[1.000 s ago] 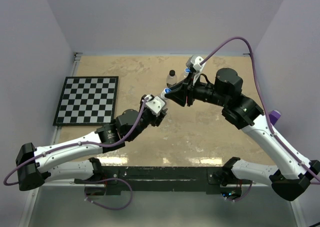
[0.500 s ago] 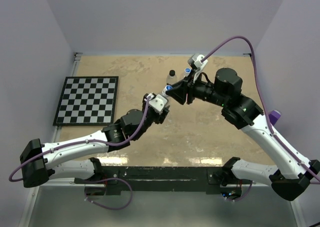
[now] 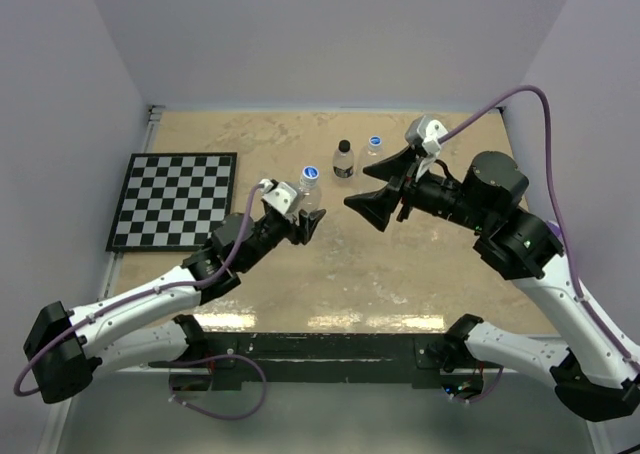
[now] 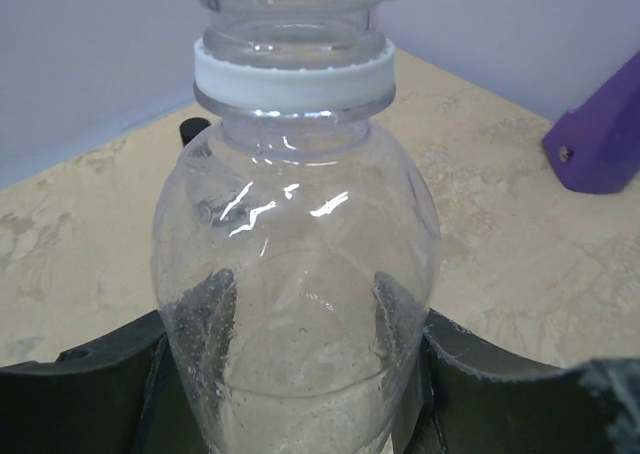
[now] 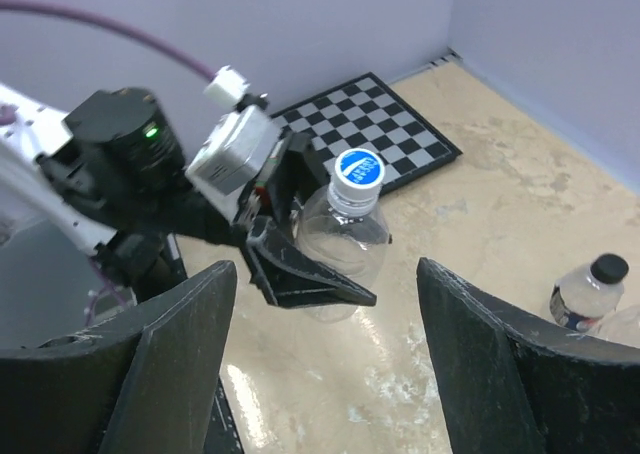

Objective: Screw on the bottle caps
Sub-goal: Screw the bottle cap onto the plastic bottle.

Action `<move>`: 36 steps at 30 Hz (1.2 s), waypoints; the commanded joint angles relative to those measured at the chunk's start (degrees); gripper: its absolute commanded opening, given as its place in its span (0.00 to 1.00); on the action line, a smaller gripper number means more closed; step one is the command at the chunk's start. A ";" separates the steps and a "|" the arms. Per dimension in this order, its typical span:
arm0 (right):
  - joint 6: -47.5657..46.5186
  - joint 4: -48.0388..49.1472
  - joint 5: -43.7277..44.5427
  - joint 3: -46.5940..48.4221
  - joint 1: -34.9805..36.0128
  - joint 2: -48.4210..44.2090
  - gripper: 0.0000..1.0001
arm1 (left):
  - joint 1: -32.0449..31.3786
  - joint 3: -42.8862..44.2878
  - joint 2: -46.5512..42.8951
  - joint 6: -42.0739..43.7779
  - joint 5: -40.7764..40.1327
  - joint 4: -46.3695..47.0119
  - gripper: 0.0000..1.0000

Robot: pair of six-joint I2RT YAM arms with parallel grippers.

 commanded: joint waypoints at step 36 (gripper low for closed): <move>-19.73 4.26 -28.31 -0.20 -0.41 5.13 0.47 | 7.86 3.46 1.17 -4.40 51.87 5.79 0.00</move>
